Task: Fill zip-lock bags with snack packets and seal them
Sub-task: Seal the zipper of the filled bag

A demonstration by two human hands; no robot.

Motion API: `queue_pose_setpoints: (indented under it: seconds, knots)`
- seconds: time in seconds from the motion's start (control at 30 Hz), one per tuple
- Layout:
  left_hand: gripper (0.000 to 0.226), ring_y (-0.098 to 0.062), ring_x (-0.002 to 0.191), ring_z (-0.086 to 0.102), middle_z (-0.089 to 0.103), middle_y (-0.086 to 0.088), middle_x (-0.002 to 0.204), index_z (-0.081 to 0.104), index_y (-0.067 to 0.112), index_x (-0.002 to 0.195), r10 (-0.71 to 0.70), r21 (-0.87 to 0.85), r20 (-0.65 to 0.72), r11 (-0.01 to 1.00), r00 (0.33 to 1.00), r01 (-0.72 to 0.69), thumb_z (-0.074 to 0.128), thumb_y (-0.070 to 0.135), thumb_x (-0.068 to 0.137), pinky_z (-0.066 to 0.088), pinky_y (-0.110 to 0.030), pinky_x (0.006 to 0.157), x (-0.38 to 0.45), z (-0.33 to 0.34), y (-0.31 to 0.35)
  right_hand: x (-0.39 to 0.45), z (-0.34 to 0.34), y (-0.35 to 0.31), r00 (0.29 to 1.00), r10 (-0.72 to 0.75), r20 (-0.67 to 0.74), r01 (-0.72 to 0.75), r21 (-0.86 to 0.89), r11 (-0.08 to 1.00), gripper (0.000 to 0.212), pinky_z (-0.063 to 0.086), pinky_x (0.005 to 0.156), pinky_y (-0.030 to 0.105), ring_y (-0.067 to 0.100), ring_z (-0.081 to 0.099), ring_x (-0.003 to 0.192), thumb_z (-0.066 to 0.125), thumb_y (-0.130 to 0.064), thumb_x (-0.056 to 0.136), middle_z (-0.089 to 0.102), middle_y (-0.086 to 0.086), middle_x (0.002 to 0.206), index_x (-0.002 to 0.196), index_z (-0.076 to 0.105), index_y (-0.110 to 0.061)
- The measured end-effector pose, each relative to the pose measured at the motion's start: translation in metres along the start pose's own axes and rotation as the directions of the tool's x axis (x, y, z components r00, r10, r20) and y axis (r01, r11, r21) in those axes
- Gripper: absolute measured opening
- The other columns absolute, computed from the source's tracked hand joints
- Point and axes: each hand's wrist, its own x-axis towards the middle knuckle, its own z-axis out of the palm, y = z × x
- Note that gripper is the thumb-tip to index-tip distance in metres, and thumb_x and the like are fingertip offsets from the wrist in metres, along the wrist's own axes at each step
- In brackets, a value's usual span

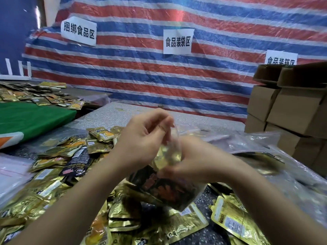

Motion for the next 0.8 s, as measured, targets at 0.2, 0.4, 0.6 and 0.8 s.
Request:
queue_pose_setpoints:
  seconds: [0.2,0.4,0.6,0.8]
  knots:
    - [0.032,-0.007,0.074,0.061,0.065,0.004,0.078,0.064,0.018,0.087,-0.102,0.108,-0.194,0.986,0.976,0.125,0.041,0.031,0.104,0.05,-0.027,0.068,0.002,-0.002,-0.012,0.017,0.011,0.017,0.987,0.147,0.066,-0.157,0.174,0.972,0.019,0.059,0.064,0.029,0.005,0.069,0.073,0.063,-0.013,0.088,0.074,-0.008,0.082,0.084,0.073,-0.029]
    - [0.025,-0.022,0.072,0.058,0.062,0.002,0.085,0.058,0.024,0.086,-0.122,0.075,-0.398,0.983,0.909,0.165,0.041,0.03,0.104,0.046,-0.037,0.056,0.005,-0.013,-0.013,0.055,-0.031,0.06,0.826,0.547,-0.139,-0.222,0.81,0.542,0.014,0.047,0.051,0.023,0.023,0.055,0.065,0.06,-0.013,0.097,0.067,0.02,0.09,0.099,0.067,0.0]
    - [0.021,-0.026,0.07,0.06,0.064,0.005,0.085,0.059,0.027,0.087,-0.214,0.045,-0.267,0.971,0.939,0.234,0.045,0.028,0.103,0.047,-0.042,0.055,0.003,-0.007,-0.013,0.083,-0.017,0.122,0.679,0.732,0.049,-0.085,0.996,0.012,0.024,0.061,0.074,0.035,0.027,0.071,0.085,0.053,-0.019,0.102,0.068,0.017,0.109,0.117,0.059,-0.001]
    - [0.023,-0.02,0.069,0.064,0.066,0.006,0.081,0.061,0.028,0.084,-0.218,0.141,-0.199,0.958,0.955,0.248,0.045,0.031,0.101,0.052,-0.044,0.061,0.002,-0.005,-0.02,0.08,0.029,0.143,0.593,0.778,0.209,-0.331,0.944,-0.001,0.026,0.056,0.043,0.025,0.021,0.068,0.051,0.045,-0.012,0.105,0.07,0.02,0.07,0.103,0.063,0.007]
